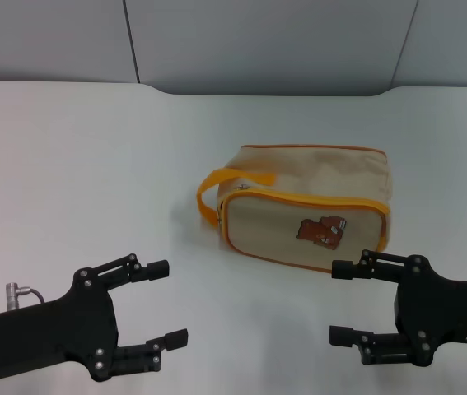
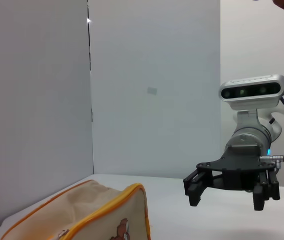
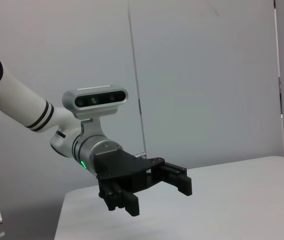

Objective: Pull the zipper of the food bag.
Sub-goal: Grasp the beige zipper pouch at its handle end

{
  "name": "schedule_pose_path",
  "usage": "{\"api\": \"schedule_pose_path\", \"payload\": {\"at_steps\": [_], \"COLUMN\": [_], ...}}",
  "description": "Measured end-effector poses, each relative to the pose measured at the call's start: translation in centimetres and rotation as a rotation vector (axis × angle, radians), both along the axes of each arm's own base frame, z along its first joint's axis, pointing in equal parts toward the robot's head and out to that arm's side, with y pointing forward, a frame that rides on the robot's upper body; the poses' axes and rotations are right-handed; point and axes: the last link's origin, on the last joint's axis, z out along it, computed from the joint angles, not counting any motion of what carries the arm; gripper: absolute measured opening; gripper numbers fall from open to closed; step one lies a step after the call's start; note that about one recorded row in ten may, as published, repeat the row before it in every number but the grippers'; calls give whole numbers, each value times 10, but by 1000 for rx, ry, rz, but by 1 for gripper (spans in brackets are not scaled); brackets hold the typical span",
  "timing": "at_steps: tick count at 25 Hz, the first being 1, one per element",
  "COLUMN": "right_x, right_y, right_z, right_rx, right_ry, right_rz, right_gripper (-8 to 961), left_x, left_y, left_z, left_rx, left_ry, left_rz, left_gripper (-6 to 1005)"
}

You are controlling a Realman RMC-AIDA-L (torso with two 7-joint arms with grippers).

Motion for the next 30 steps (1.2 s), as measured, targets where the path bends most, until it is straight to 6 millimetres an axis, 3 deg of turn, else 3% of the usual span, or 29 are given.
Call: {"api": "schedule_pose_path", "payload": {"at_steps": [30], "right_x": [-7], "right_y": [7], "right_z": [-5], "right_rx": [-1], "right_ry": [8], "right_rz": [-15], "right_gripper": [790], "left_x": [-2], "left_y": [-4], "left_z": [3], "left_rx": [19], "left_ry": [-23], "left_rz": [24], "left_gripper": [822]}}
